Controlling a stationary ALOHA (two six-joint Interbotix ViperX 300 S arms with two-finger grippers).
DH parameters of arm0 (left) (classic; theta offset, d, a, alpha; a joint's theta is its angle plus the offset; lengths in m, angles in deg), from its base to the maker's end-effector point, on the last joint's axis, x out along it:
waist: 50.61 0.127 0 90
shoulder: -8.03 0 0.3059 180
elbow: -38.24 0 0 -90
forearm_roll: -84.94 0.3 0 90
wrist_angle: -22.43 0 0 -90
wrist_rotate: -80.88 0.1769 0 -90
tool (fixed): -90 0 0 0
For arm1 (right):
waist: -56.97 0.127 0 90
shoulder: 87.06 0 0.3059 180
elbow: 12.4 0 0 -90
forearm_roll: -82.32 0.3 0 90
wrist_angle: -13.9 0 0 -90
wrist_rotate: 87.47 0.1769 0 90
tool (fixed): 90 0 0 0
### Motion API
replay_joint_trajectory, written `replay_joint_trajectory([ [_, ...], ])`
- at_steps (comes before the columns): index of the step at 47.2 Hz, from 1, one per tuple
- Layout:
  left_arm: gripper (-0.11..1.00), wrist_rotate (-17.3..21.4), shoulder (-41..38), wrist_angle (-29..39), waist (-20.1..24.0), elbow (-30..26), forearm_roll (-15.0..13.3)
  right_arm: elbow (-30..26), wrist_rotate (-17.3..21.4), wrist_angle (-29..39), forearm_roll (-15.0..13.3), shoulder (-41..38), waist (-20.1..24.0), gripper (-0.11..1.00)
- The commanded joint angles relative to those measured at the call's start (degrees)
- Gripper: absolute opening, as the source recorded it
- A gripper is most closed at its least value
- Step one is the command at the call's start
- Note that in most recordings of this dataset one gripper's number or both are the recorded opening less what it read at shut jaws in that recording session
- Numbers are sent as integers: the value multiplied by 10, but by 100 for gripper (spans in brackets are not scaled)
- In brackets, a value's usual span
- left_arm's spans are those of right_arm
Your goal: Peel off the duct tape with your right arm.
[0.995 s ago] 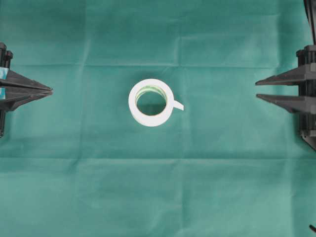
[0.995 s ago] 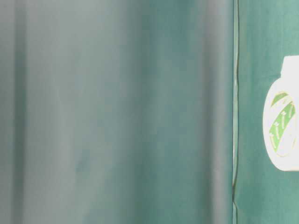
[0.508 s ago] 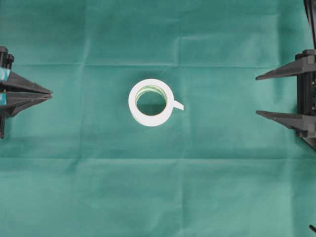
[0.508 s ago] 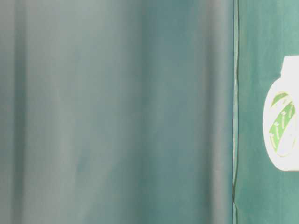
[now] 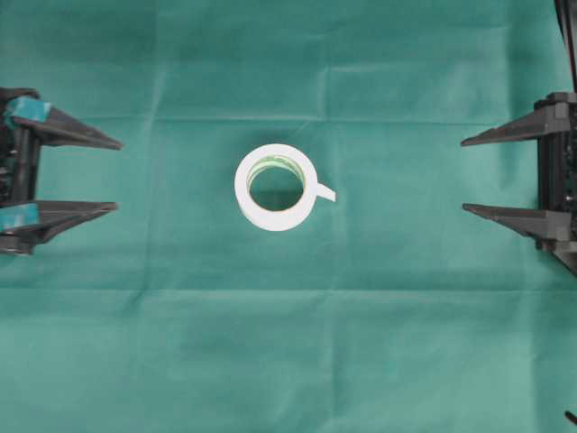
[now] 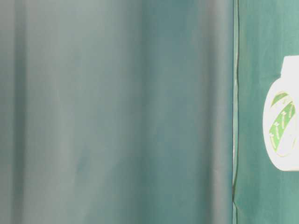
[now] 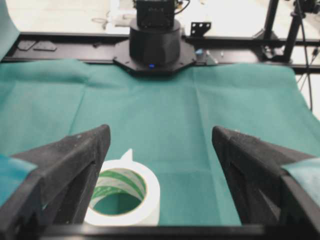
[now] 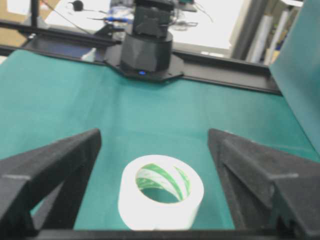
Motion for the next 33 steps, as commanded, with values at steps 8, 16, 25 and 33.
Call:
replay_joint_trajectory([
  [8, 96, 3, -87, -16, 0, -67, -2, -12, -1, -18, 0, -15, -1, 83],
  [16, 96, 1, -152, -15, 6, -105, -2, -12, -1, -18, -1, -15, -1, 83],
  [25, 96, 2, -223, -7, 11, -151, -2, -12, -1, -18, -1, -15, -1, 83],
  [33, 96, 4, -263, 42, 11, -192, -2, -12, 0, -18, 0, -15, -1, 82],
])
